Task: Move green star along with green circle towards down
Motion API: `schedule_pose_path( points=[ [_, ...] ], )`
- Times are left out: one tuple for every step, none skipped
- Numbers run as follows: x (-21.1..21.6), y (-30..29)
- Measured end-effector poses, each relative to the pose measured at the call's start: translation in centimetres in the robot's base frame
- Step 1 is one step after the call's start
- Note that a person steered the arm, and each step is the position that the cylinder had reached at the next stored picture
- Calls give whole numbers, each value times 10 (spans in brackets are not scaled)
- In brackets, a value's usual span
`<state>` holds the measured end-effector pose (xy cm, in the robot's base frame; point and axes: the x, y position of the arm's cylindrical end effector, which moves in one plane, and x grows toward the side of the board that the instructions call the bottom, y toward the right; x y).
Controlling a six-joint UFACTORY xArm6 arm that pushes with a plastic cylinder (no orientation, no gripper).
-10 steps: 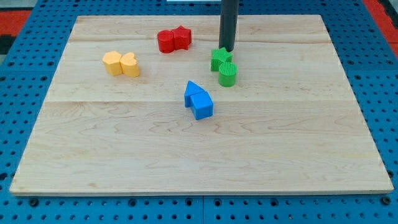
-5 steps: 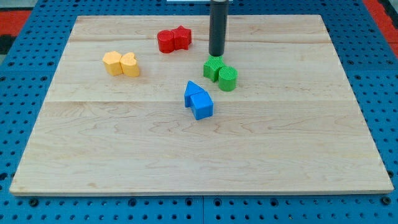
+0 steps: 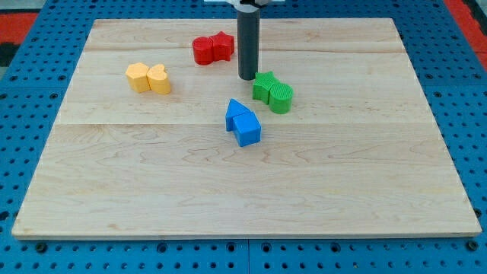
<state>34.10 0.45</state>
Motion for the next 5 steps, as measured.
schedule_pose_path(
  points=[
    [0,0],
    [0,7],
    [3,23],
    [7,34],
    [14,38]
  ],
)
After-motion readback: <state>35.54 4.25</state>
